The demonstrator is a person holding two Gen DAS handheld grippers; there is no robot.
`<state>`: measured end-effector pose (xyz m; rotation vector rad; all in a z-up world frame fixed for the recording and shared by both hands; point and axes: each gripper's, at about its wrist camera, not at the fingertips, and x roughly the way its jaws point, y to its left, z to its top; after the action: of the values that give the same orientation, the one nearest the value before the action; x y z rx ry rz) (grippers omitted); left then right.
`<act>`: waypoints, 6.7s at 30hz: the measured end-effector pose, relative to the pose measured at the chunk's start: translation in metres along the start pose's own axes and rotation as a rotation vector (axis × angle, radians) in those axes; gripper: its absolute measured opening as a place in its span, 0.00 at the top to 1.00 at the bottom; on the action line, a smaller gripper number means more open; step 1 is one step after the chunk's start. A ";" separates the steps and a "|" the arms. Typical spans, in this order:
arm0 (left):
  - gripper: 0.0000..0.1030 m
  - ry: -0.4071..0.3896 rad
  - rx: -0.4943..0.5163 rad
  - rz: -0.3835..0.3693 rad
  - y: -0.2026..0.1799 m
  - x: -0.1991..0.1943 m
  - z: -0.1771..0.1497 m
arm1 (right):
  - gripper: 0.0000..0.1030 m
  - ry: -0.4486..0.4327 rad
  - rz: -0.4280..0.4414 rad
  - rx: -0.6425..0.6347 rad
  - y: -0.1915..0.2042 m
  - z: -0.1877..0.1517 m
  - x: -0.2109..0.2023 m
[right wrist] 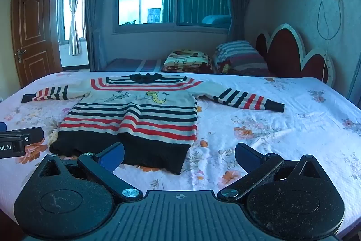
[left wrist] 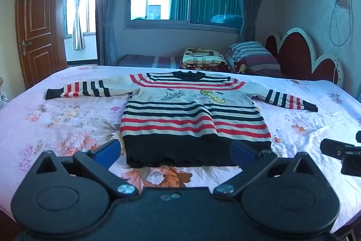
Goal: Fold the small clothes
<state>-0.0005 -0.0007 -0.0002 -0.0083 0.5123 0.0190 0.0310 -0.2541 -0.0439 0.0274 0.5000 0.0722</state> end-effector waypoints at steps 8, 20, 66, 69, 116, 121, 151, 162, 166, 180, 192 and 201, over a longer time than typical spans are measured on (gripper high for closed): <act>0.01 0.014 -0.026 -0.036 0.005 0.004 0.001 | 0.00 0.001 0.005 -0.005 -0.001 0.001 0.002; 0.01 0.023 -0.017 -0.023 -0.005 0.010 0.002 | 0.00 0.000 0.006 0.010 0.000 0.004 0.004; 0.01 0.021 -0.027 -0.027 0.015 0.005 0.001 | 0.00 -0.006 0.021 0.010 0.015 0.012 0.009; 0.01 0.021 -0.028 -0.026 0.015 0.005 0.001 | 0.00 -0.005 0.020 0.010 0.015 0.011 0.009; 0.01 0.031 0.091 -0.050 -0.032 0.086 0.029 | 0.00 0.016 -0.055 0.243 -0.076 0.028 0.074; 0.01 -0.006 0.003 -0.034 -0.023 0.131 0.053 | 0.00 0.020 -0.100 0.365 -0.121 0.049 0.115; 0.08 0.148 0.040 0.003 -0.047 0.370 0.103 | 0.73 0.032 -0.251 0.915 -0.348 0.041 0.359; 0.05 0.163 0.067 0.065 -0.038 0.382 0.121 | 0.95 0.039 -0.264 0.896 -0.371 0.047 0.361; 0.05 0.163 0.062 0.094 -0.018 0.374 0.124 | 0.95 0.001 -0.277 0.770 -0.351 0.068 0.353; 0.07 0.207 -0.018 0.120 0.060 0.362 0.111 | 0.95 0.020 0.054 0.444 -0.150 0.144 0.377; 0.20 0.213 -0.129 0.051 0.111 0.351 0.108 | 0.95 0.180 0.288 0.304 0.053 0.123 0.427; 0.38 0.223 -0.157 -0.084 0.106 0.373 0.117 | 0.45 0.111 0.266 0.243 0.069 0.111 0.413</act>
<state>0.3792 0.1125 -0.0815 -0.1870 0.7318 -0.0248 0.4414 -0.1554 -0.1405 0.3292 0.6122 0.2742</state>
